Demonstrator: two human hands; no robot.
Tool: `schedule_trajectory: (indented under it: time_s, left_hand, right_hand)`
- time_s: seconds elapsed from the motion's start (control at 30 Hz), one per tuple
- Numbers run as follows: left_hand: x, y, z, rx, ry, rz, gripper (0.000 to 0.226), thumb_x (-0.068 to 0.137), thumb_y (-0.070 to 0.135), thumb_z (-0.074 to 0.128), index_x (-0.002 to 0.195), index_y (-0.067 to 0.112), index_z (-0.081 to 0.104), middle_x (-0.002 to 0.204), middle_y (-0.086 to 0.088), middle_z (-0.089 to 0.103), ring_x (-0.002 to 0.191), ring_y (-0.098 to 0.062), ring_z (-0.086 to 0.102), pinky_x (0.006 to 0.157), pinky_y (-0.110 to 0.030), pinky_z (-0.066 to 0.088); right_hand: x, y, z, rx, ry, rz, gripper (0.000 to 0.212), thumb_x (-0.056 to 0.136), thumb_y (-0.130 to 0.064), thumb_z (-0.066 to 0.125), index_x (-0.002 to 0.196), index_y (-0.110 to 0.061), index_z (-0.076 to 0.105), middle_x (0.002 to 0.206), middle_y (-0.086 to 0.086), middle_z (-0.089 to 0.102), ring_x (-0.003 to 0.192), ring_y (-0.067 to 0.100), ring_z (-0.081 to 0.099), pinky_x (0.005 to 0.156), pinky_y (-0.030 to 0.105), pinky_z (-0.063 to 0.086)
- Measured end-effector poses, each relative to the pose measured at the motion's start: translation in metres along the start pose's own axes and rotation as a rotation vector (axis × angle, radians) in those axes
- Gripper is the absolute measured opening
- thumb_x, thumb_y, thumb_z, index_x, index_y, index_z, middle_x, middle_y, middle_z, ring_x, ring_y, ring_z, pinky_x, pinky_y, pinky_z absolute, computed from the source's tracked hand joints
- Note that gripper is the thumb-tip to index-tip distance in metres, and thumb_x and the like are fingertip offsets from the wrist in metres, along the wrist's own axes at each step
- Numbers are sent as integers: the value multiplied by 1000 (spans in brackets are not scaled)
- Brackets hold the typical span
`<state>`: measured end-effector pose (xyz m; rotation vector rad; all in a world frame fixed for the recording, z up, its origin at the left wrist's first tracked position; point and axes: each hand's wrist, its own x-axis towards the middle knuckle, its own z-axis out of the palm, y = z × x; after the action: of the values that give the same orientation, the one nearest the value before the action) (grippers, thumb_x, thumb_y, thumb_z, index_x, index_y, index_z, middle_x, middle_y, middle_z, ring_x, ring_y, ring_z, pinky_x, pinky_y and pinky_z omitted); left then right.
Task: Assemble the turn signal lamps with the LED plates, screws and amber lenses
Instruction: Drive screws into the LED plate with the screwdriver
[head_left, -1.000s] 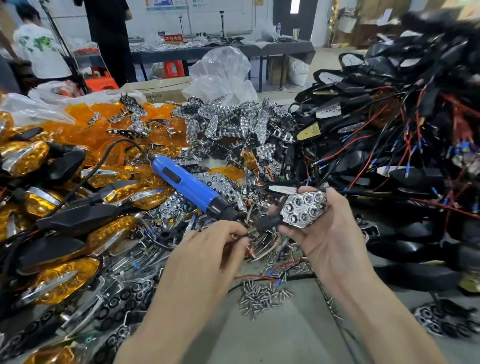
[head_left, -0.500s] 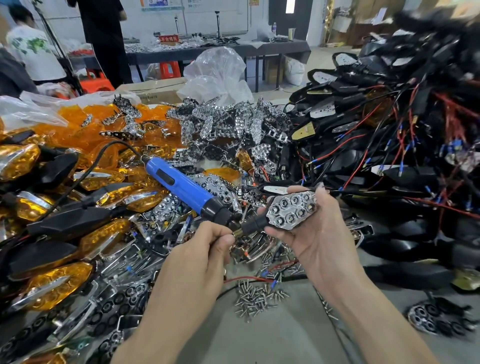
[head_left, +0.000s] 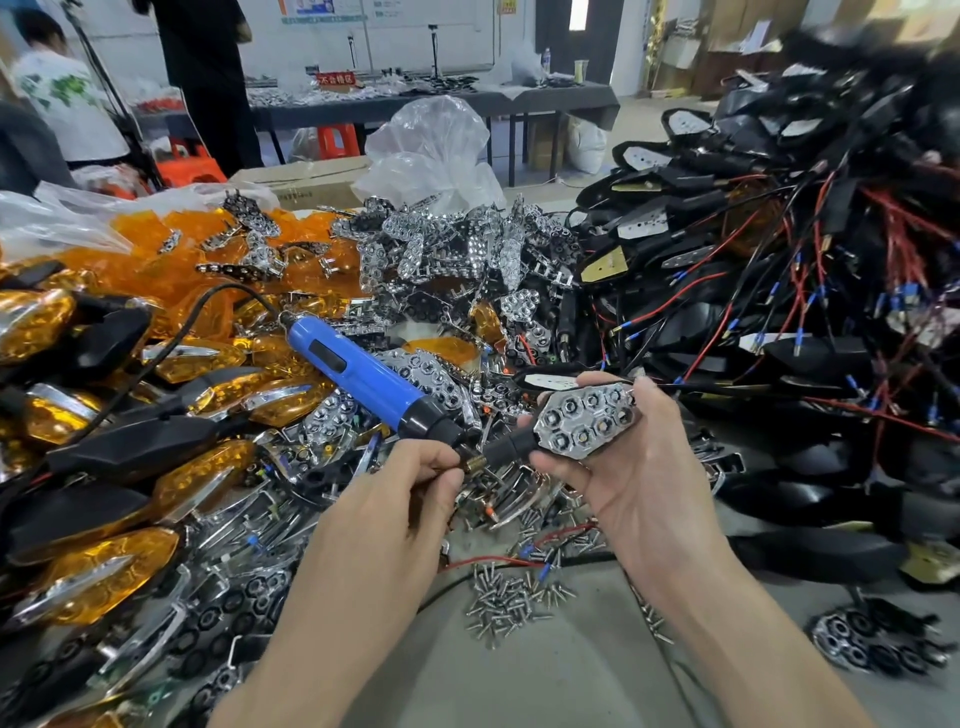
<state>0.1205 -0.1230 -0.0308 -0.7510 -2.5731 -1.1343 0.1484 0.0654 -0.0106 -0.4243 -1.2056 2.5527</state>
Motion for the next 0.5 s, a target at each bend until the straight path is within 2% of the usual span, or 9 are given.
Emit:
schedule_trajectory:
  time_s: [0.13, 0.27, 0.43, 0.5]
  left_hand:
    - [0, 0, -1, -29, 23, 27, 26, 91, 53, 41, 100, 37, 58, 92, 22, 60, 86, -5, 62, 70, -31, 53]
    - [2, -2, 0, -18, 71, 67, 15, 95, 38, 49, 98, 30, 61, 96, 21, 55, 92, -3, 59, 76, -19, 46]
    - [2, -4, 2, -85, 92, 52, 12, 93, 34, 54, 95, 31, 65, 95, 21, 58, 92, -5, 60, 75, -19, 47]
    - [2, -4, 2, -103, 96, 46, 10, 92, 31, 56, 94, 31, 66, 95, 21, 59, 92, -4, 60, 75, -16, 46]
  right_hand:
    - [-1, 1, -2, -1, -9, 3, 44, 107, -43, 36, 97, -15, 68, 105, 19, 74, 115, 49, 65, 57, 34, 61]
    - [-1, 1, -3, 9, -22, 8, 45, 108, -44, 36, 98, -15, 68, 107, 19, 74, 115, 48, 66, 59, 34, 61]
    - [-4, 2, -1, 17, -75, 5, 43, 93, -50, 47, 94, -16, 72, 103, 19, 76, 97, 38, 75, 59, 32, 61]
    - [-4, 2, 0, 22, -80, -2, 43, 90, -51, 47, 88, -19, 76, 102, 18, 76, 96, 37, 75, 59, 32, 61]
